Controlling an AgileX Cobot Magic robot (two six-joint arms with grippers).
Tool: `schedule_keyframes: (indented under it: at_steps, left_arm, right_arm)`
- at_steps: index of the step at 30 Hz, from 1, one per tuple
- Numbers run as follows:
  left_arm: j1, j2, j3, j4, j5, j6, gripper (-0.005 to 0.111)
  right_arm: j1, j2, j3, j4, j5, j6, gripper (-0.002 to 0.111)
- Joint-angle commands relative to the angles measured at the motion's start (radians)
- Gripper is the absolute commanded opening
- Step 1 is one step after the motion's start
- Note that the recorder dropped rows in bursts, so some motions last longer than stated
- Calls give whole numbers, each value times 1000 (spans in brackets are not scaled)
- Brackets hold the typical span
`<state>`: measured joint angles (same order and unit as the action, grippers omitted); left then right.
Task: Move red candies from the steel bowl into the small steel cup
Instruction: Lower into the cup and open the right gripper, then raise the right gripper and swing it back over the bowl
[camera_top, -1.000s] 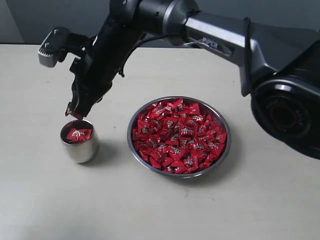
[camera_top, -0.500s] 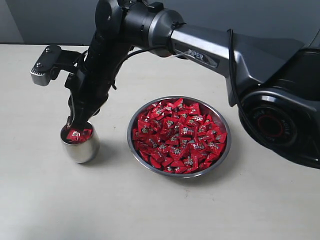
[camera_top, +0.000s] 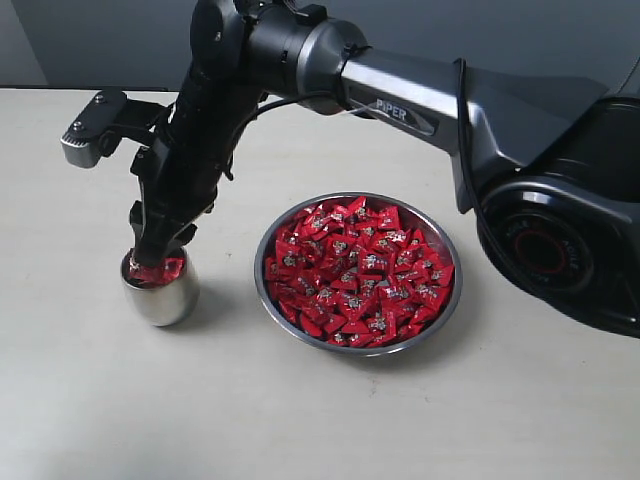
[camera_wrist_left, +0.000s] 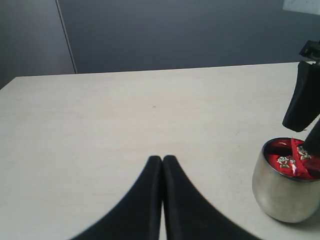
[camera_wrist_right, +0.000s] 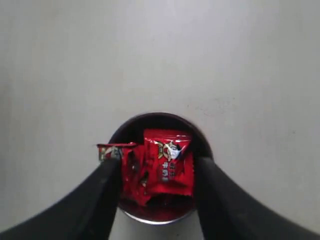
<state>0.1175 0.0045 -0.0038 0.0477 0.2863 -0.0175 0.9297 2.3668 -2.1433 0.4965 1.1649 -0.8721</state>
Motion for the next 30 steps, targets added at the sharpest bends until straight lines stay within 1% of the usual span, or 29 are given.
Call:
schedule_keyframes:
  at_steps: [1,2,6,10,12,17,24,30]
  left_arm:
    - [1,-4,4,-3,-2,-2,0]
    - [1,-4,4,-3,-2,-2,0]
    - [1,-4,4,-3,-2,-2,0]
    - [1,-4,4,-3,-2,-2,0]
    - [1,-4,4,-3,-2,-2,0]
    - [1,-4,4,-3,-2,-2,0]
    - [1,-4,4,-3,-2,-2,0]
    - [1,-4,4,-3,-2,-2,0]
  right_arm:
    - [1,-4,-7,-31,7,13,39]
    - [1,-4,-7,-31,7,13,35]
    - [1,-4,-7,-43,7,13,41]
    - [1,-4,-7,-47,0,40,40]
    - [1,-4,-7,-83,-8,105,32]
    - [-1,-12,-7,-131,-36,155,1]
    - [-7,-53,-7,-127,-185,286,-1]
    - [-51,-77,8,-110,-245,365,-1]
